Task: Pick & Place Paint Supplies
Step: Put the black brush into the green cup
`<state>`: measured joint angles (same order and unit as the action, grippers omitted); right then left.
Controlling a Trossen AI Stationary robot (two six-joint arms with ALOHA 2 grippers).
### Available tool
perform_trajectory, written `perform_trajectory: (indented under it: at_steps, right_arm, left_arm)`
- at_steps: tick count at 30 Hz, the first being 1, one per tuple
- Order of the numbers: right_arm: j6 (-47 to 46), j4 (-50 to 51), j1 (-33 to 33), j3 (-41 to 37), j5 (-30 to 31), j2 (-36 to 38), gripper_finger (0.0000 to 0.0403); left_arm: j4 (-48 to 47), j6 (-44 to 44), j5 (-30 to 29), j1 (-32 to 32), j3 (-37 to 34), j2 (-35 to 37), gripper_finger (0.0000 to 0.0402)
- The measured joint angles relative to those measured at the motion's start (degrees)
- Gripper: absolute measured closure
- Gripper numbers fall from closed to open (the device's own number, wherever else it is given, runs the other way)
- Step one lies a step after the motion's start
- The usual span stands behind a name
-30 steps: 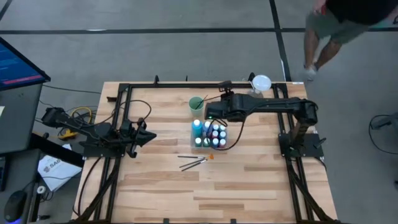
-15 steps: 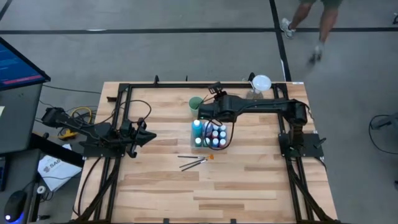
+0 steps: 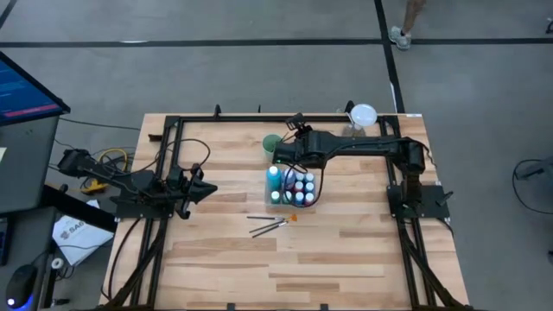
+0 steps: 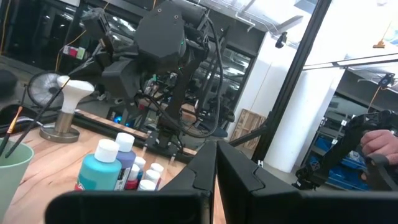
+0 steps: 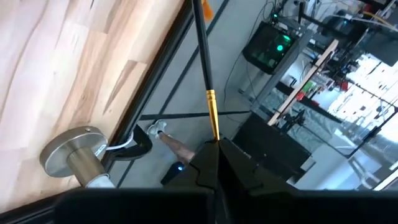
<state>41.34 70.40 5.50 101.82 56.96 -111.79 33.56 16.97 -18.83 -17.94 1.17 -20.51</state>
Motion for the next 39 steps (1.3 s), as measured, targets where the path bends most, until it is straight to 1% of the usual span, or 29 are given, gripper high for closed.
perform_trajectory:
  at_steps: [5,12,14,17,18,19,21,24,26,28,30,32,34,36,39]
  right_arm:
    - [1.3,-2.2,0.1,0.0,-0.8,0.0,0.0375]
    - [1.2,-6.5,-0.1,0.0,-1.9,0.0,0.0308]
    - [-0.2,-6.0,-0.6,1.1,-2.6,0.1,0.0287]
    - [-6.1,-4.5,-2.0,5.2,-7.0,1.5,0.0258]
    - [-9.4,-3.5,-2.6,6.9,-9.1,2.2,0.025]
    - [-12.9,-1.5,-3.1,8.4,-12.9,3.2,0.0242]
    - [-19.6,-0.8,-4.4,11.2,-22.8,4.9,0.023]
    - [-29.6,-0.7,-6.2,11.7,-39.0,8.9,0.0222]
    - [-33.8,-1.5,-8.0,11.1,-46.8,10.9,0.0222]
    - [-36.6,-1.1,-10.7,8.7,-49.9,13.0,0.0226]
    - [-39.1,-2.7,-13.9,4.6,-50.6,15.3,0.0231]
    - [-42.9,-3.9,-17.3,-1.5,-50.7,18.7,0.0236]
    - [-48.4,-8.9,-20.5,-9.2,-50.5,23.0,0.0241]
    - [-54.2,-14.5,-23.9,-18.4,-48.7,27.4,0.0243]
    - [-62.6,-28.2,-28.4,-31.7,-44.2,32.2,0.0244]
  left_arm:
    - [0.0,0.0,0.0,0.0,0.0,0.0,0.0394]
    - [0.0,0.0,0.0,0.0,0.0,0.0,0.0394]
    - [0.0,0.0,0.0,0.0,0.0,0.0,0.0394]
    - [0.0,0.0,0.0,0.0,0.0,0.0,0.0394]
    - [0.0,0.0,0.0,0.0,0.0,0.0,0.0394]
    - [0.0,0.0,0.0,0.0,0.0,0.0,0.0394]
    - [0.0,0.0,0.0,0.0,0.0,0.0,0.0394]
    - [0.1,0.0,0.0,0.0,0.0,0.0,0.0394]
    - [0.2,0.0,0.1,0.0,0.0,0.0,0.0394]
    - [0.5,0.0,0.0,0.0,0.0,0.0,0.0394]
    - [0.5,0.0,0.1,0.0,0.0,0.0,0.0394]
    - [0.5,0.0,0.1,0.0,0.0,0.0,0.0394]
    - [0.5,0.0,0.0,0.0,0.0,0.0,0.0394]
    - [0.5,0.0,0.0,0.0,0.0,0.0,0.0394]
    - [0.5,0.0,0.0,0.0,0.0,0.0,0.0394]
